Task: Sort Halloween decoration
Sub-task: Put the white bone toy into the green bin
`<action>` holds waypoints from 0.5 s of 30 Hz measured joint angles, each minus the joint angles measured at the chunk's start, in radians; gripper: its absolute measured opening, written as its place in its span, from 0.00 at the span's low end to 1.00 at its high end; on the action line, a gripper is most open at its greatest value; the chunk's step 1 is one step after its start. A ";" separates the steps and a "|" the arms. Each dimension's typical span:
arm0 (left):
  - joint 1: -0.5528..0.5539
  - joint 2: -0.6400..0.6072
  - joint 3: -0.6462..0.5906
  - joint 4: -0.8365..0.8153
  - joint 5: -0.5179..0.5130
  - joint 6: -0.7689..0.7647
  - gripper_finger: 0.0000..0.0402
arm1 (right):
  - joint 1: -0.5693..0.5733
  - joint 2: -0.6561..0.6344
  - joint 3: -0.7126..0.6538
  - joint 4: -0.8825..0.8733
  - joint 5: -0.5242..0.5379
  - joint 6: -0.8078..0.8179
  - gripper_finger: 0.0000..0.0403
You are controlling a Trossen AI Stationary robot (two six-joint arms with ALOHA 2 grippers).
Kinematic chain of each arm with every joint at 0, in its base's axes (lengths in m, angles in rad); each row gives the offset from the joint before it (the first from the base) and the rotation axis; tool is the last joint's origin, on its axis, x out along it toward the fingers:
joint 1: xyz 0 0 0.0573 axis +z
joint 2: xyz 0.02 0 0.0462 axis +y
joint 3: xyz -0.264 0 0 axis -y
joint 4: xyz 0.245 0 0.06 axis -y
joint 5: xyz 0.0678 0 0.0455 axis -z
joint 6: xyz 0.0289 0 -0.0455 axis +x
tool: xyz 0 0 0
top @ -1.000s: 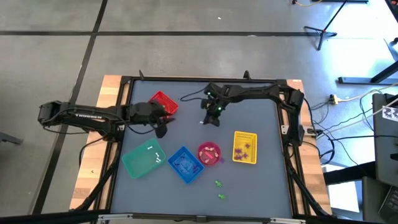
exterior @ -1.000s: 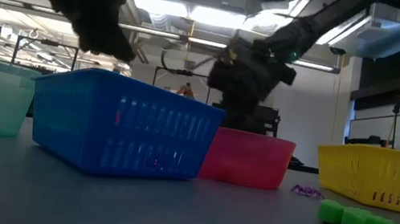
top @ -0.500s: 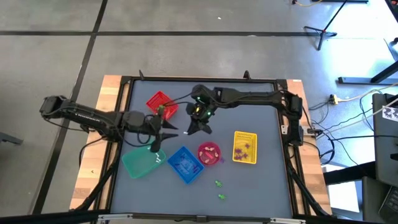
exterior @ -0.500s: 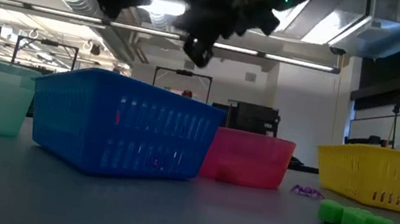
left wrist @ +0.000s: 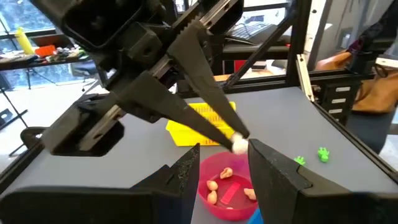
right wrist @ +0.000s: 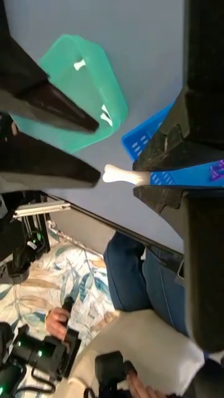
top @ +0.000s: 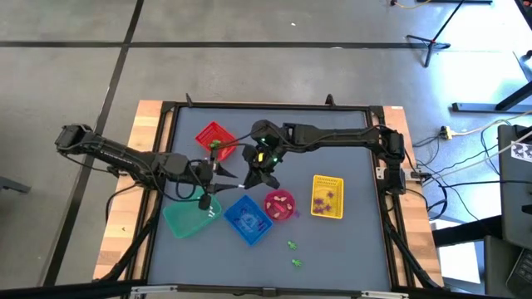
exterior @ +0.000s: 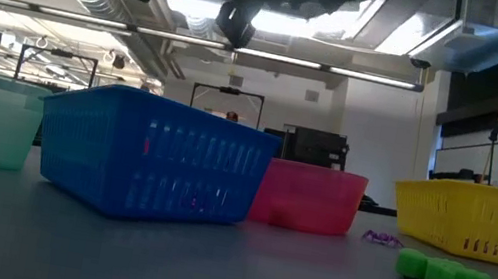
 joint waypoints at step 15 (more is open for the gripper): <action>-0.031 0.000 0.000 0.001 -0.040 -0.003 0.30 | 0.005 0.000 0.000 0.053 0.082 -0.001 0.08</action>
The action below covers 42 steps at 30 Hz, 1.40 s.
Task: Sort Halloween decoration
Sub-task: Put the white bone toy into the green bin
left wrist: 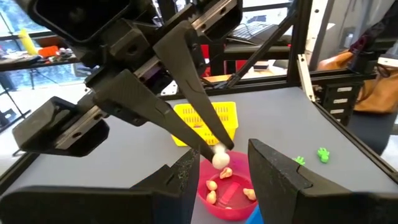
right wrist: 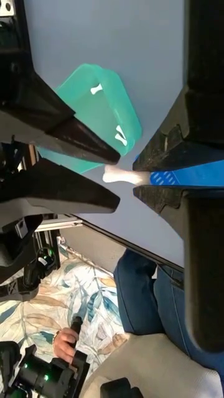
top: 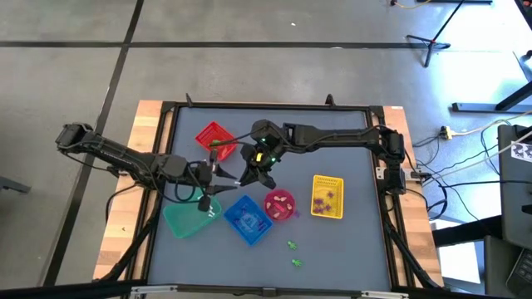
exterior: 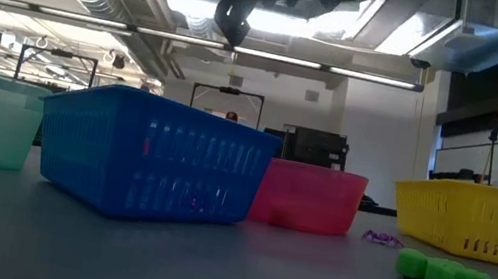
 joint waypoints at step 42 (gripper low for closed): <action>0.001 0.000 0.000 -0.002 -0.035 -0.001 0.02 | 0.000 0.000 0.000 0.040 0.009 0.000 0.08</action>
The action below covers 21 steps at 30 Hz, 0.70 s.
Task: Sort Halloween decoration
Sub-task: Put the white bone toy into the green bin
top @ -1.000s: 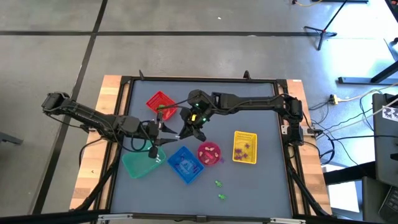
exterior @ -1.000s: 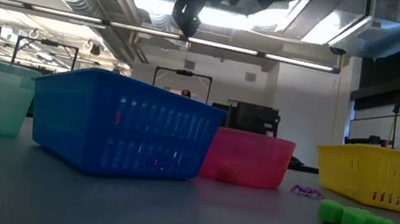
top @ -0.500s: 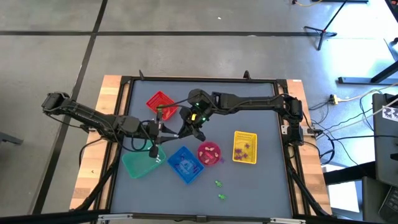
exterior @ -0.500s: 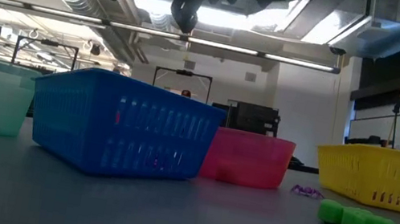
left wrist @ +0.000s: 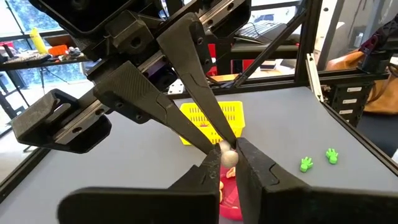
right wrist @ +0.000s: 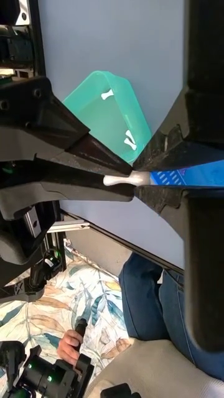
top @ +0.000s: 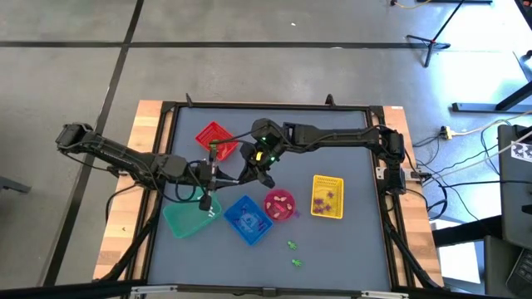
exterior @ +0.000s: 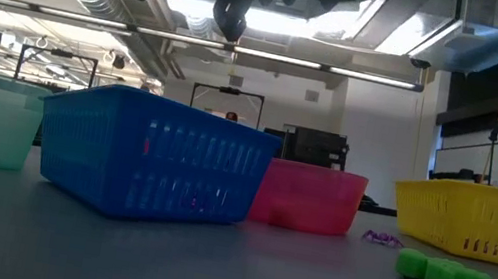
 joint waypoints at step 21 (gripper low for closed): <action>0.000 0.000 0.000 0.001 -0.001 0.000 0.02 | 0.000 0.000 0.000 0.002 0.000 0.001 0.12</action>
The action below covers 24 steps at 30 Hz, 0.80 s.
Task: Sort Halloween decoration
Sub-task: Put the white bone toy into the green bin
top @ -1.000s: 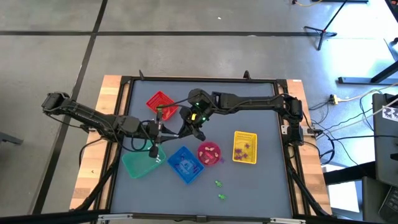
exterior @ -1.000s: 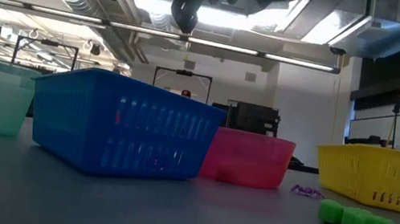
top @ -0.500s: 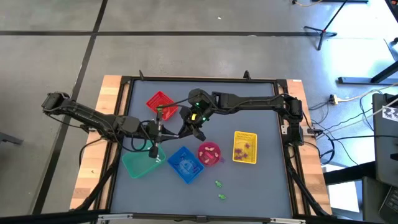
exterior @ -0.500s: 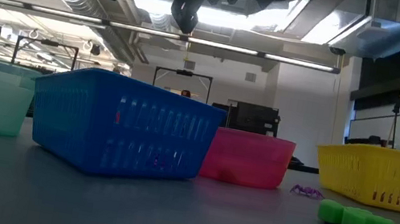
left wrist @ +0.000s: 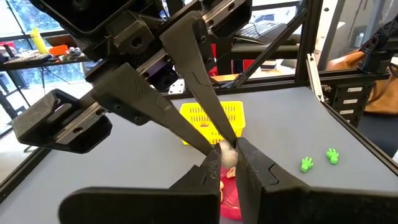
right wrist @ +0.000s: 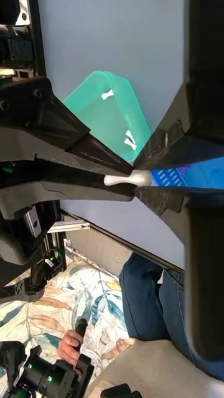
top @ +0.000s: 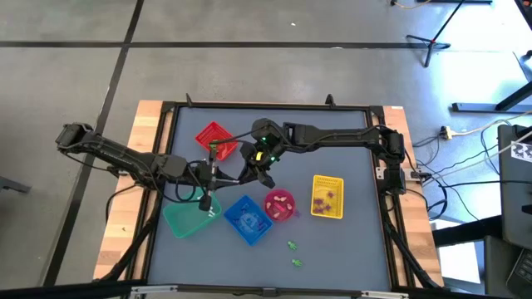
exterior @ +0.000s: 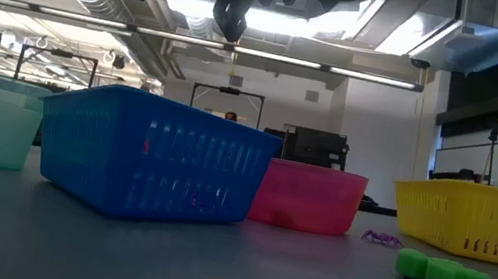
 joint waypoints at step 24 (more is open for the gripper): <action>0.000 -0.147 0.000 -0.272 0.064 -0.223 0.02 | -0.028 0.000 0.000 -0.048 0.021 0.000 0.40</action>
